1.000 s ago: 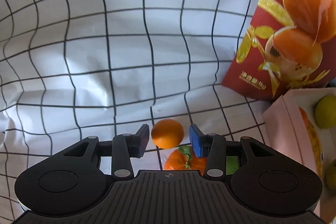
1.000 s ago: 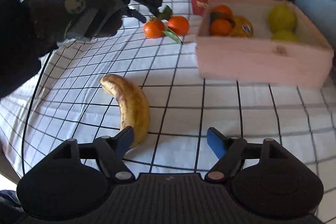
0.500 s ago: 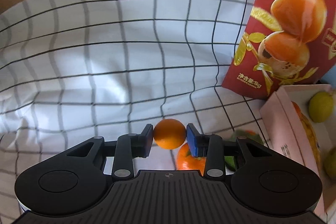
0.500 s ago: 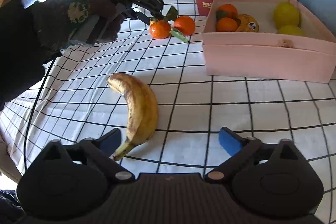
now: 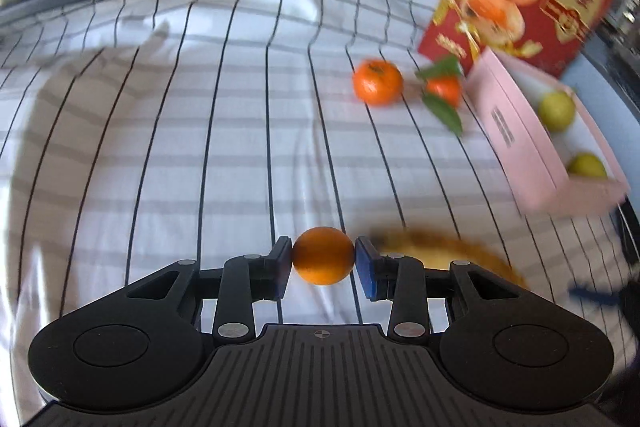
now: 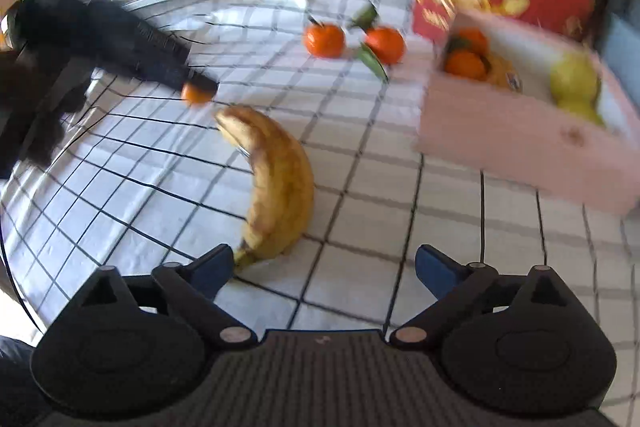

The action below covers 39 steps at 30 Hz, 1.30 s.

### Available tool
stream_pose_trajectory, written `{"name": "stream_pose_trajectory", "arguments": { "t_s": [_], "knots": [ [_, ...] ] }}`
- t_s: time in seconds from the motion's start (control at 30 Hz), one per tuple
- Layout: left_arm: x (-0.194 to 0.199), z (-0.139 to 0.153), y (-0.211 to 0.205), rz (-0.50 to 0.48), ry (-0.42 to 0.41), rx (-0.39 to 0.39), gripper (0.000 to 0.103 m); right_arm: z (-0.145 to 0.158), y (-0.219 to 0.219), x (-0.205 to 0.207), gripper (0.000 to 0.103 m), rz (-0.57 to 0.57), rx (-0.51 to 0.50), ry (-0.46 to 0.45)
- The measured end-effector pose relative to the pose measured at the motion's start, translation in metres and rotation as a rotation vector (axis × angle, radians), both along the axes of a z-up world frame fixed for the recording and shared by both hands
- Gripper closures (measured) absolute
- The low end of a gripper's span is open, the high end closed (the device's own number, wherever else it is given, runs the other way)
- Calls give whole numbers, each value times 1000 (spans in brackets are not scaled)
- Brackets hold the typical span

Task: Organize fruits
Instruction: 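Carry the banana into the box and open the right gripper while the left gripper holds the tangerine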

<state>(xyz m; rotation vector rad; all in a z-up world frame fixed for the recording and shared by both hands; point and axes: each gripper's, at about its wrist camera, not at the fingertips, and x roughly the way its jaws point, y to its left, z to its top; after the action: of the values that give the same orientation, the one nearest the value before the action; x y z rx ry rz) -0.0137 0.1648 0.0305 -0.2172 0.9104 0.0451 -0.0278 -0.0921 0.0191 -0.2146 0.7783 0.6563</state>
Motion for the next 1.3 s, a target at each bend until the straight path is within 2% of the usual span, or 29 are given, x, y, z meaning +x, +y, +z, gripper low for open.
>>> {"name": "stream_pose_trajectory", "arguments": {
  "t_s": [0.13, 0.2, 0.37, 0.5, 0.57, 0.63, 0.7, 0.93, 1.07, 1.17, 1.3],
  "knots": [
    [-27, -4, -13, -14, -3, 15, 63, 11, 14, 10, 8, 38, 14, -40],
    [-34, -5, -18, -13, -12, 25, 63, 12, 21, 19, 13, 43, 21, -42],
    [-37, -6, -19, 4, -22, 24, 63, -1, 39, 46, 35, 61, 14, 13],
    [-34, -8, -22, -4, -8, 39, 63, -6, 49, 53, 40, 77, 2, 9],
    [-33, -11, -25, -12, 9, 53, 63, -6, 50, 49, 54, 103, -3, 6],
    [-33, -11, -27, -15, 11, 64, 63, -4, 51, 44, 61, 122, -18, 2],
    [-32, -11, -29, -19, 14, 63, 63, -2, 50, 40, 63, 127, -30, -4],
    [-26, -11, -46, -86, 23, 36, 63, 3, 20, 35, 66, 86, 12, 81],
    [-20, -9, -67, -153, 13, -27, 64, 9, -5, 28, 66, 50, 29, 99],
    [-16, -4, -86, -210, -4, -69, 64, 21, -31, 28, 66, 4, 80, 121],
    [-10, 5, -105, -268, -29, -105, 64, 54, -72, 29, 66, -75, 158, 90]
  ]
}}
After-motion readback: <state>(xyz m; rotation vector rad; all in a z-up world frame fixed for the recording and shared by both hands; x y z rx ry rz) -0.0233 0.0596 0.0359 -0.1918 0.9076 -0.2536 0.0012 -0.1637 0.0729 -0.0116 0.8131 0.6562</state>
